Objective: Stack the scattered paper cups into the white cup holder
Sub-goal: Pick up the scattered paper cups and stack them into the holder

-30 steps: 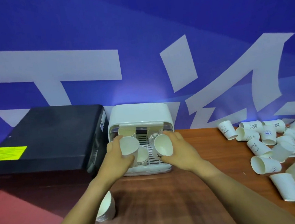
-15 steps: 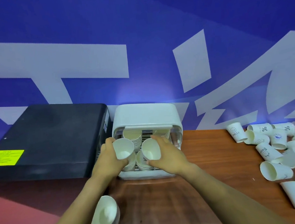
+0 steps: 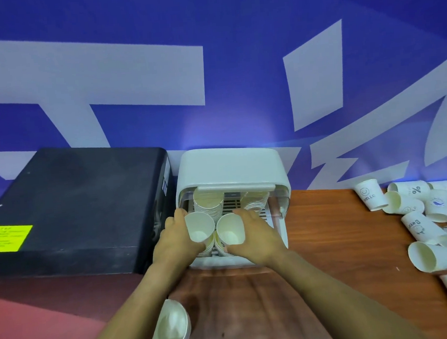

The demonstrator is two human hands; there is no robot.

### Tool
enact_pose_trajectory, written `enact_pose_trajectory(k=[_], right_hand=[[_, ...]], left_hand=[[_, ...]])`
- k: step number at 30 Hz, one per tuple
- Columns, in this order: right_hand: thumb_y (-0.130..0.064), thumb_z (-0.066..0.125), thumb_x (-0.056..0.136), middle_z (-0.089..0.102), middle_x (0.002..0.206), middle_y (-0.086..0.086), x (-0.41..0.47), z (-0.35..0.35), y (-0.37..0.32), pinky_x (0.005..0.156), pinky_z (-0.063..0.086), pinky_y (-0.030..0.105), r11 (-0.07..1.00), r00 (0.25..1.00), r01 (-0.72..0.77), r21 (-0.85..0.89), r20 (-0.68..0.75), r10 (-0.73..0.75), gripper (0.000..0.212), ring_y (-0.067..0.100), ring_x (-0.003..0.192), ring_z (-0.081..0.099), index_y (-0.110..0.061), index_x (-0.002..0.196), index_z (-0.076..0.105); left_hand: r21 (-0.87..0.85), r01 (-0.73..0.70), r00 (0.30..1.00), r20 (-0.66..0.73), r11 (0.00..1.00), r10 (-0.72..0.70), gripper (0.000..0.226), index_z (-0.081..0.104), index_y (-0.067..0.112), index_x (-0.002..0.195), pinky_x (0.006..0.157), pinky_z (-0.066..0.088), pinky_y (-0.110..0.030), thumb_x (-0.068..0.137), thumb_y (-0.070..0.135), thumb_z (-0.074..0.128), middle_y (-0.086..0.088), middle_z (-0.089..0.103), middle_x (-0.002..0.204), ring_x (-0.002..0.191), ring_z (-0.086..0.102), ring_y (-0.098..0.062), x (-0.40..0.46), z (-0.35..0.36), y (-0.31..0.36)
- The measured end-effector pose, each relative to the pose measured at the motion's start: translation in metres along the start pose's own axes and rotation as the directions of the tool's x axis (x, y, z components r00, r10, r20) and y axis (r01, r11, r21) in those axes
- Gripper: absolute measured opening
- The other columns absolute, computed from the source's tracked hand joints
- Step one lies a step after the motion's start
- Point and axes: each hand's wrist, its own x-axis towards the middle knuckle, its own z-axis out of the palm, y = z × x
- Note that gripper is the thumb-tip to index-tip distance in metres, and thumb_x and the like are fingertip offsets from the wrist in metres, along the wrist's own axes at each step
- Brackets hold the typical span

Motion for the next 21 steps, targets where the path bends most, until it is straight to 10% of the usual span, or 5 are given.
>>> enact_pose_trajectory(k=[13,21], right_hand=[[-0.063,0.067,0.072,0.021,0.155,0.001,0.002,0.012,0.016,0.110,0.033,0.044,0.992,0.977,-0.098,-0.075,0.185,0.110,0.104,0.025,0.140,0.028,-0.029,0.152,0.009],[-0.048,0.065,0.081,0.030,0.152,-0.003,-0.034,-0.033,0.024,0.107,0.038,0.036,1.000,0.999,-0.017,0.010,0.032,0.017,0.072,0.016,0.135,0.037,-0.030,0.144,0.035]], left_hand=[[0.103,0.018,0.988,0.153,0.995,-0.034,0.092,0.026,0.020,0.144,0.102,0.041,-0.043,0.070,0.039,0.077,-0.009,0.028,0.146,0.128,0.039,-0.033,0.005,0.015,-0.004],[0.133,-0.302,0.952,-0.001,0.944,0.305,0.071,0.027,0.025,0.147,0.105,0.037,-0.036,0.087,0.040,0.061,0.002,0.033,0.149,0.134,0.035,-0.022,-0.040,0.009,0.030]])
